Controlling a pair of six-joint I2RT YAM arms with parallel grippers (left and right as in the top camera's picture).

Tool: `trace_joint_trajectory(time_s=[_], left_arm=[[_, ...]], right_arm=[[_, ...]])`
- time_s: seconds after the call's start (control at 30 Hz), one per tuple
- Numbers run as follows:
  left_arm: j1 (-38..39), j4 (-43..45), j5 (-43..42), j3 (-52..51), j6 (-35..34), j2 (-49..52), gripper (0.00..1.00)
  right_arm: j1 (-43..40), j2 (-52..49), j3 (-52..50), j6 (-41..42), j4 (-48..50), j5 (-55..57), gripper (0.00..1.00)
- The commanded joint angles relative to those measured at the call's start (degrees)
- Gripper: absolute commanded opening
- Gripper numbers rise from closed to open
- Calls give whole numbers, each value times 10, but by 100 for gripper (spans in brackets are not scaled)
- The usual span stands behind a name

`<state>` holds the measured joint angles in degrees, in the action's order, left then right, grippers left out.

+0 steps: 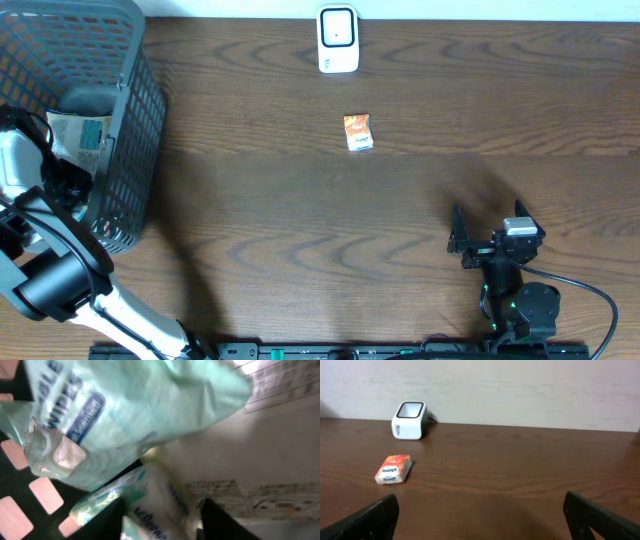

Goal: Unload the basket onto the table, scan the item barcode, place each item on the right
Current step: 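Reach the left gripper into the basket toward the white bag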

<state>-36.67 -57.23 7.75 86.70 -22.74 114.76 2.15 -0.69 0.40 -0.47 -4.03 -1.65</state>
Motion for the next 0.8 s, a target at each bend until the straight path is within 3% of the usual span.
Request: trace_joint_trajectory(time_s=[0.0, 0.17, 0.2, 0.5, 0.77], left_arm=[[-2, -13, 2, -9, -5, 10, 38], [-2, -32, 2, -9, -5, 10, 24], [-2, -37, 2, -9, -5, 10, 8], [-2, -40, -54, 7, -5, -27, 7], [-2, 17, -145, 12, -5, -175, 7]], right_arm=[[-2, 3, -1, 0, -3, 0, 99], [-2, 3, -1, 0, -3, 0, 99], [-2, 3, -1, 0, -3, 0, 99], [-2, 3, -1, 0, -3, 0, 99], [-2, 3, -1, 0, -3, 0, 99]])
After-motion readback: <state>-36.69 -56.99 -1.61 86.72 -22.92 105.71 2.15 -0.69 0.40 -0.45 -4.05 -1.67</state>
